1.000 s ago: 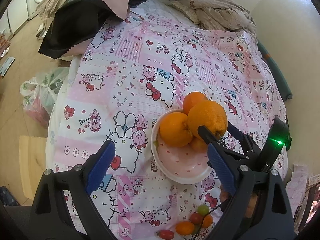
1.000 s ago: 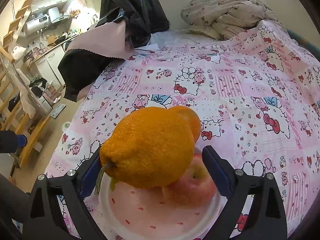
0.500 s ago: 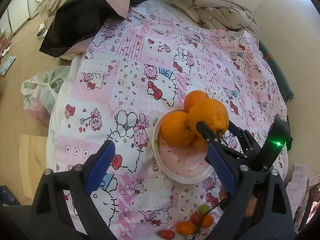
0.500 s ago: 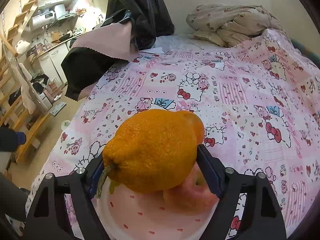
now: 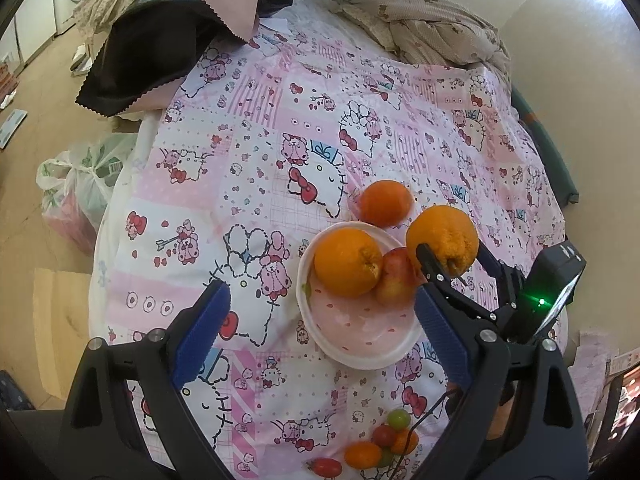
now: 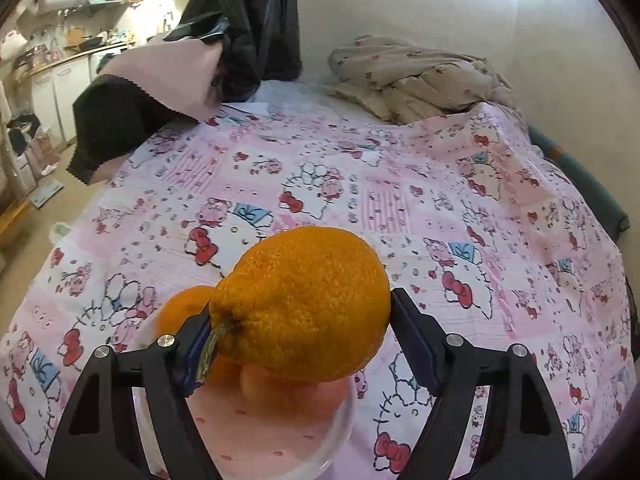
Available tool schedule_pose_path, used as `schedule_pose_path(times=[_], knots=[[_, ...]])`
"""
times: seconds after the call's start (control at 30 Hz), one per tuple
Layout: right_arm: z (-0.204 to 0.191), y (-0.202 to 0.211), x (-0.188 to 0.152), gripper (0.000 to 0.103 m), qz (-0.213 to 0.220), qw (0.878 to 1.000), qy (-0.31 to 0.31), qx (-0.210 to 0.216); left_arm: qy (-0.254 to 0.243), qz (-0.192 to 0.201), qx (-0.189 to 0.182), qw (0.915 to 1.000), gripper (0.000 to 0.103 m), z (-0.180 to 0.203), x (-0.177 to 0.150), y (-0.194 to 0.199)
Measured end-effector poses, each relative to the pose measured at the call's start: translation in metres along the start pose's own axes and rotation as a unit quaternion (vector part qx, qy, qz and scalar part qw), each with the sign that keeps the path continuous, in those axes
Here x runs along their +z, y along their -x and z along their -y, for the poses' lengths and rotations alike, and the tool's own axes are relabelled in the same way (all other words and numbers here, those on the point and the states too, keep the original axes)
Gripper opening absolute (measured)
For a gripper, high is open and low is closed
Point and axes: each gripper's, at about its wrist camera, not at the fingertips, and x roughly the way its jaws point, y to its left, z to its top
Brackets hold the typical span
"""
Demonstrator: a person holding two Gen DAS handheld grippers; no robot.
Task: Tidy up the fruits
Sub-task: 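Open the right tool and lift it off the pear-shaped orange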
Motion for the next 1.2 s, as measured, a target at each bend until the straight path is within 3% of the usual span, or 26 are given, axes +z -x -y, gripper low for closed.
schedule_pose_path(times=[0.23, 0.37, 0.5, 0.73, 0.93, 1.2], knots=[[0.027, -0.001, 0.004, 0.080, -0.005, 0.997, -0.068, 0.040, 0.002, -0.002, 0.003, 1.0000, 0.091, -0.002, 0.001, -0.002], [0.053, -0.014, 0.015, 0.080, -0.045, 0.981, -0.143, 0.122, -0.002, -0.003, 0.009, 1.0000, 0.091, -0.001, -0.001, -0.003], [0.049, -0.053, 0.033, 0.080, -0.123, 0.966, -0.144, 0.174, -0.001, -0.006, 0.011, 0.9999, 0.091, 0.000, -0.001, -0.007], [0.042, -0.102, 0.049, 0.080, -0.212, 0.954, -0.130, 0.169, 0.002, 0.002, 0.011, 0.9999, 0.091, -0.002, 0.003, -0.002], [0.021, -0.110, 0.048, 0.080, -0.210, 0.964, -0.075, 0.147, 0.014, -0.004, -0.007, 0.9999, 0.091, -0.002, 0.007, 0.000], [0.035, -0.115, 0.038, 0.081, -0.236, 0.952, -0.112, 0.158, 0.022, -0.002, -0.009, 0.9997, 0.091, -0.006, 0.007, 0.004]])
